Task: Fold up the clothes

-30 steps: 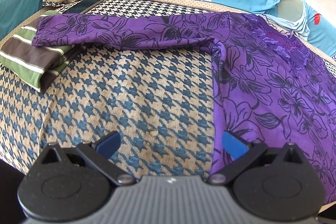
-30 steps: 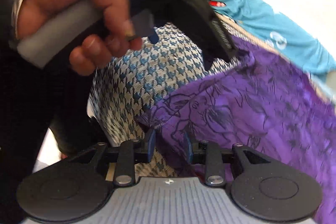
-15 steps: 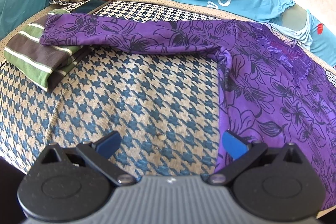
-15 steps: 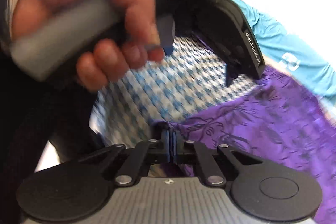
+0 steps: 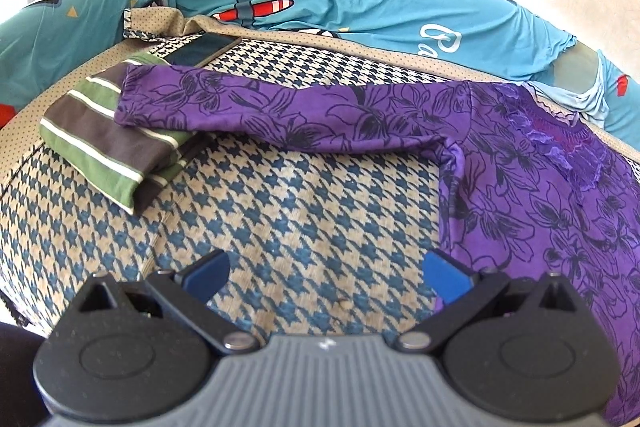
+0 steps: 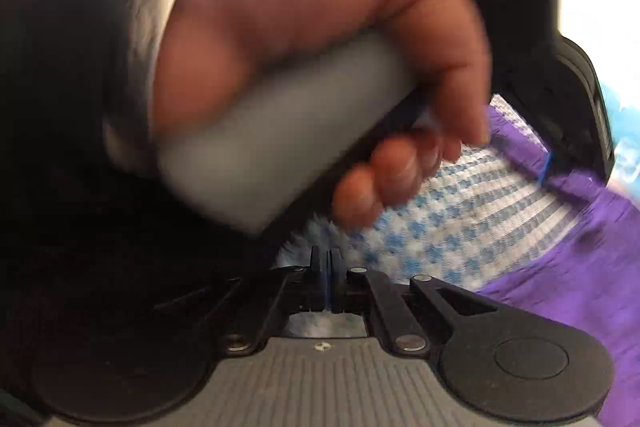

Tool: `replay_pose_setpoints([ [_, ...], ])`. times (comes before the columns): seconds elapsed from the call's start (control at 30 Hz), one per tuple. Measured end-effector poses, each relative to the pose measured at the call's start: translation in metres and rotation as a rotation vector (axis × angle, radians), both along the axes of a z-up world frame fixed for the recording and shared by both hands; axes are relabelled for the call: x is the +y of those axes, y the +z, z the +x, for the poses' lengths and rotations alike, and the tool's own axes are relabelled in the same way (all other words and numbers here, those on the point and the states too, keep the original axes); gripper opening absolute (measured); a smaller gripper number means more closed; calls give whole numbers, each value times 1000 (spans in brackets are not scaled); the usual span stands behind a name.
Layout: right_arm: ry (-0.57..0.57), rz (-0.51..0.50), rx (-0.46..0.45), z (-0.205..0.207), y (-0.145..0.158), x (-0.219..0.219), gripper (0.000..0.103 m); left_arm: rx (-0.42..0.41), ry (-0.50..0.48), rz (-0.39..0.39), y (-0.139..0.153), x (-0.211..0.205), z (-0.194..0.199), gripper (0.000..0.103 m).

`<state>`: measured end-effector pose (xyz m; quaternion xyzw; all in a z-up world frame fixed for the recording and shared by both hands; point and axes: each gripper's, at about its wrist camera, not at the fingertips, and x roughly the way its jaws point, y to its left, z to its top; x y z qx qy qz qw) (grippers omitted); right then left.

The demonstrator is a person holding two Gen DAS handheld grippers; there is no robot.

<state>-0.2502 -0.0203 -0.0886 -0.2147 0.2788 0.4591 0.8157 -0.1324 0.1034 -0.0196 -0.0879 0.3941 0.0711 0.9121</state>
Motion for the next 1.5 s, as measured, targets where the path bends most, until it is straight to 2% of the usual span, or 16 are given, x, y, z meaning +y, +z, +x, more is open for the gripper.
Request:
replay_pose_setpoints([
  [0.1,6,-55,-68,-7,-3,1,2,1,5,12,-2,1,-1,103],
  [0.43,-180,30,34,17,13,-56,5,28,-59,52,-11,-23,4,103],
  [0.73,-335,86,94,51,29,-112,8,71,-182,24,-13,-66,11,103],
  [0.97,-400,69,114,63,35,-141,23,91,-253,40,-16,-100,20,103],
  [1.1,-434,68,125,74,39,-157,29,98,-262,9,-15,-110,29,103],
  [1.43,-505,58,102,102,46,-193,32,93,-351,32,-9,-142,56,103],
  [1.5,-522,57,96,108,49,-202,35,86,-389,43,-7,-148,61,103],
])
